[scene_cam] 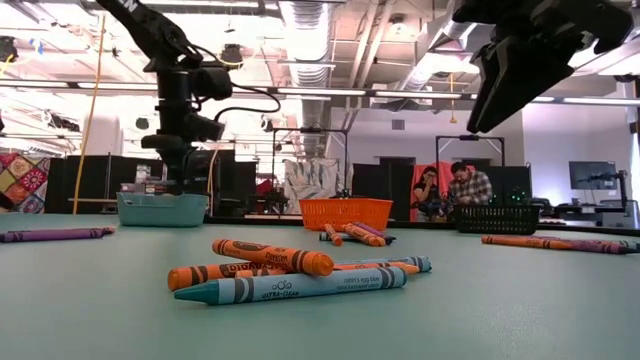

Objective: Sort crayons
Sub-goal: Put the blue crayon into the blue bin, then put the violet crayon into the black bin

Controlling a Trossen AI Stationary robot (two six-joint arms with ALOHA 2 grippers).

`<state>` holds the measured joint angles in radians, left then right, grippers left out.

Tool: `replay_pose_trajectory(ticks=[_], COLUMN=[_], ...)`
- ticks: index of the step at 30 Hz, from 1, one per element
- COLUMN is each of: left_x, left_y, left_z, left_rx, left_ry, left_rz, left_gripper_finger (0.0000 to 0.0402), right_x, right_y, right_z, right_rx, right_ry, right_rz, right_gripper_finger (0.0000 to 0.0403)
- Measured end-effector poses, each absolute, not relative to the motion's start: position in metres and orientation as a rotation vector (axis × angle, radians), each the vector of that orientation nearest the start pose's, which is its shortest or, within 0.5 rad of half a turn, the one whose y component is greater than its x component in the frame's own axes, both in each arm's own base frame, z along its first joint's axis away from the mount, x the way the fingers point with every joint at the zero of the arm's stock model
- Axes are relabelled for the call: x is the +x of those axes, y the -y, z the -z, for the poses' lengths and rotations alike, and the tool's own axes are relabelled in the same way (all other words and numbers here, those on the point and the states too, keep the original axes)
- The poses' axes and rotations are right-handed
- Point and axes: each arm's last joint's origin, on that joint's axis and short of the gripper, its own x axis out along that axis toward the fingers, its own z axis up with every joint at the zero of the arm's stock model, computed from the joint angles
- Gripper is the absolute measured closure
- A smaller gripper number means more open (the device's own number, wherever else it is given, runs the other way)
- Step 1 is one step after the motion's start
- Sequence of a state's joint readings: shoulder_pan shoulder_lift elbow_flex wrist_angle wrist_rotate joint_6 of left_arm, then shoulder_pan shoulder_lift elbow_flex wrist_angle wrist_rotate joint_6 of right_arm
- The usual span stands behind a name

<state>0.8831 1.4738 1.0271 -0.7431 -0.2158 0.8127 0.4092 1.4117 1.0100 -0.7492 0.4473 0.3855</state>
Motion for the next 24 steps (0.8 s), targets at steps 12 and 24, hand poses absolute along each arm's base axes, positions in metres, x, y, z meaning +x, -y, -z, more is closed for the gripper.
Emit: replay_pose_trajectory(ticks=[12,24], left_x=[0.166,0.184], left_y=[-0.226,-0.203], left_z=[-0.227,-0.236], left_rx=[0.175,0.075], left_ry=[-1.401,-1.311], left_rz=[-0.506,-0.572], left_gripper_finger=[0.0266,0.0219], right_x=[0.249,0.248], right_y=[-0.093,-0.088], right_z=[-0.238,-0.237], right_rx=[-0.109,-0.121], right_ry=[-1.009,-1.035], right_rz=[0.244,0.259], right_gripper_finger=[0.0246,0.0246])
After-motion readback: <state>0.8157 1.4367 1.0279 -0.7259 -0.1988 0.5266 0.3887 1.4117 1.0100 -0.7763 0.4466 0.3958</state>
